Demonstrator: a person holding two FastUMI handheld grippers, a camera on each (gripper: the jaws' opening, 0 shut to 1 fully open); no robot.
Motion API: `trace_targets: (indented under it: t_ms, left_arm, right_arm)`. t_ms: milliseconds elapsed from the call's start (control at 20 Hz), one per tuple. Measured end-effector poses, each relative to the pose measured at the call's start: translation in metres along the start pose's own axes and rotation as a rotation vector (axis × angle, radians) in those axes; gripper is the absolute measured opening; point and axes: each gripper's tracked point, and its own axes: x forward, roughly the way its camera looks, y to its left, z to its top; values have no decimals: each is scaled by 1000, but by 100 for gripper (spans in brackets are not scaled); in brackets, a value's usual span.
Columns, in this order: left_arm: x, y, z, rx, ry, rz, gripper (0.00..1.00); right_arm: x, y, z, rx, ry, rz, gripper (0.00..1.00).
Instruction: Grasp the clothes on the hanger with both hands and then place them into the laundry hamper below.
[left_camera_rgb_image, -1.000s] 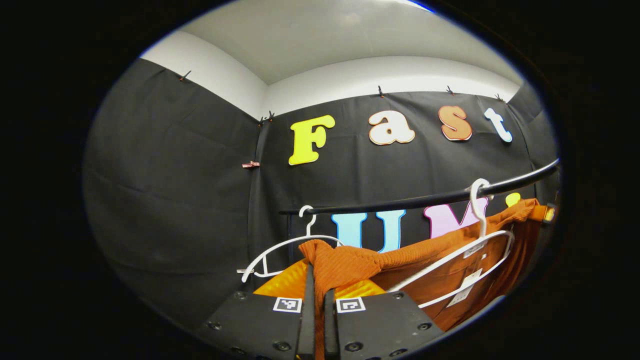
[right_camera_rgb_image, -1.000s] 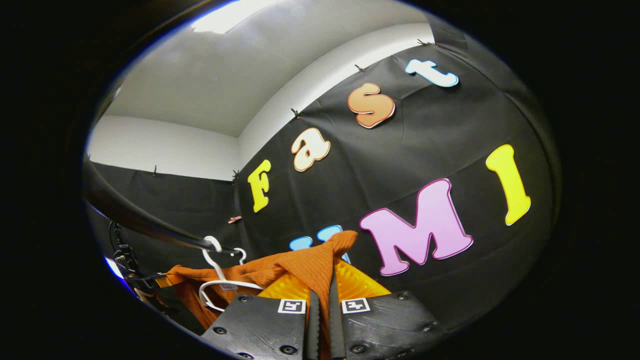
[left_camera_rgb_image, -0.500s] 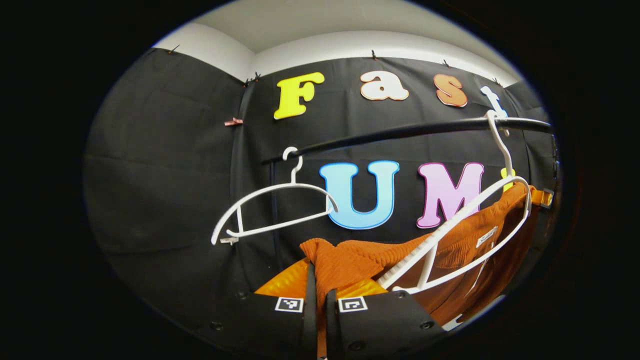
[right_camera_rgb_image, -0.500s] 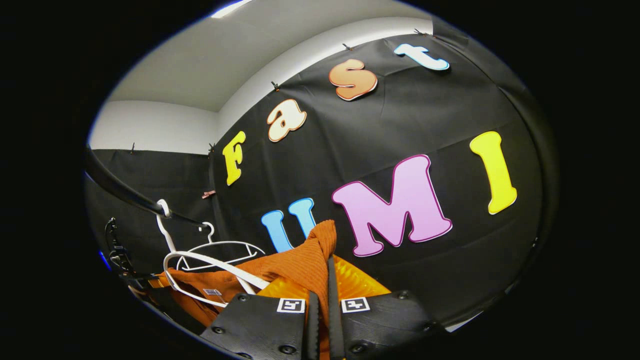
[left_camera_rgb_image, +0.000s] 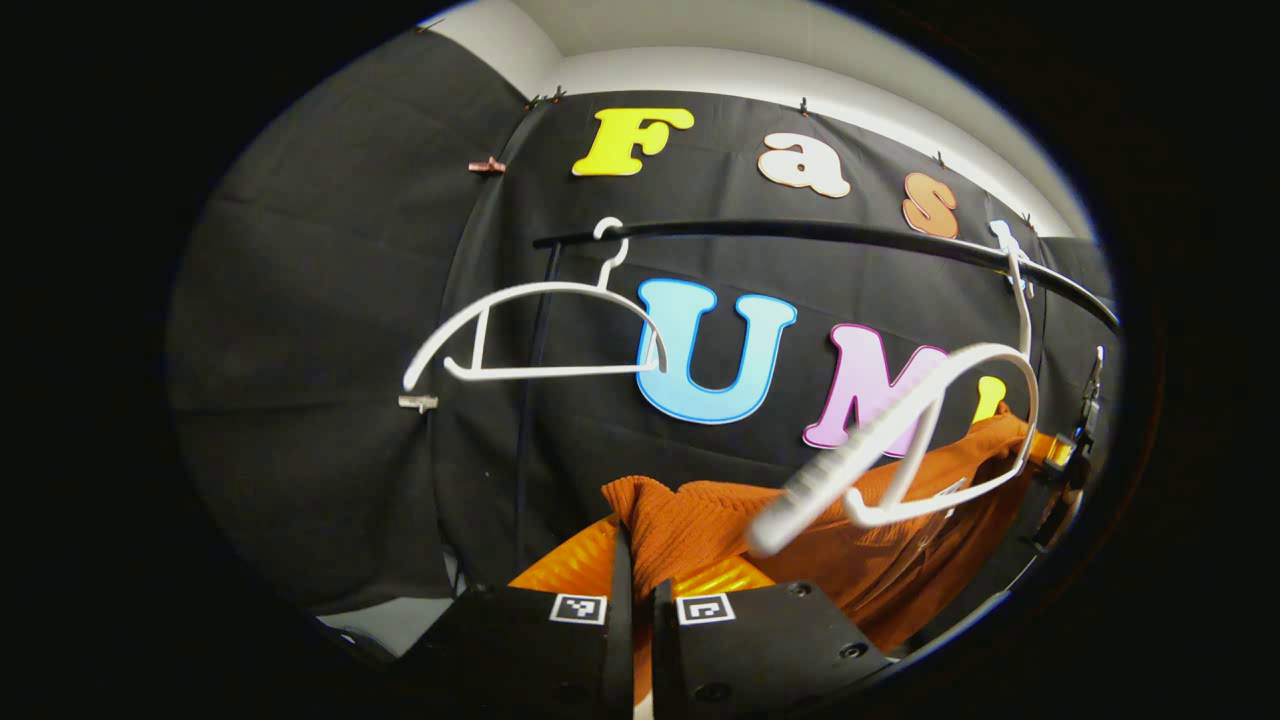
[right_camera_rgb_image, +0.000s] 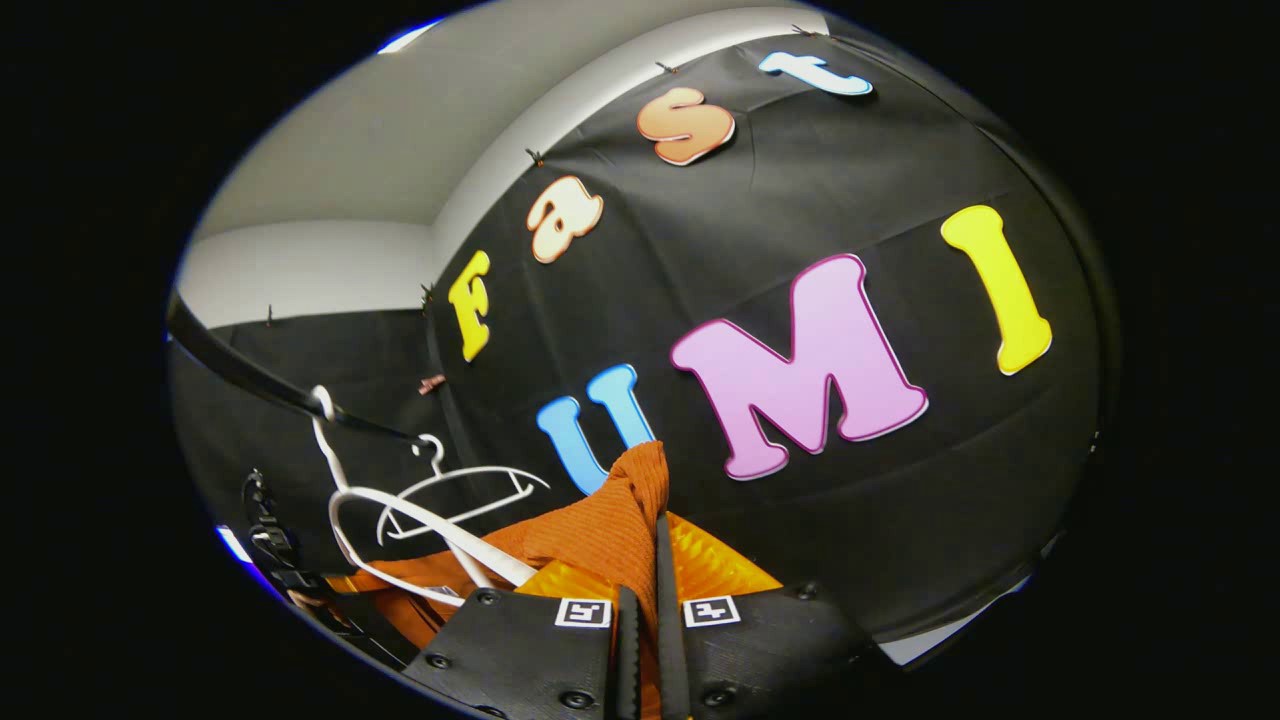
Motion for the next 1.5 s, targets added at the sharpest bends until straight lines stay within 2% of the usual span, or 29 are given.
trace_targets:
  t_ms: [50, 250, 350, 550, 700, 950, 1100, 1350, 1500]
  left_arm:
    - [0, -2, -12, 12, 24, 2, 11]
    - [-3, -13, -53, 45, 113, 38, 11]
    - [-12, -27, -63, 62, 140, 31, 11]
    - [-33, -71, -71, 104, 144, -56, 10]
    - [-34, -101, -78, 98, 164, -109, 10]
    - [-30, -138, -71, 78, 153, -186, 10]
    - [-25, -151, -71, 82, 147, -209, 9]
    - [-23, -157, -124, 75, 278, -223, 10]
    - [-22, -156, -161, 70, 397, -197, 8]
  right_arm:
    - [1, -11, -12, 13, 31, -39, 12]
    - [-11, -25, -60, 21, 119, -130, 12]
    - [-18, -8, -79, 66, 168, -105, 12]
    - [-30, 32, -109, 57, 240, -63, 12]
    - [-38, 68, -134, 67, 318, 4, 12]
    - [-44, 126, -151, 49, 366, 116, 12]
    - [-47, 146, -166, 25, 411, 164, 12]
    - [-57, 143, -226, -20, 545, 143, 12]
    - [-63, 133, -261, -61, 647, 108, 12]
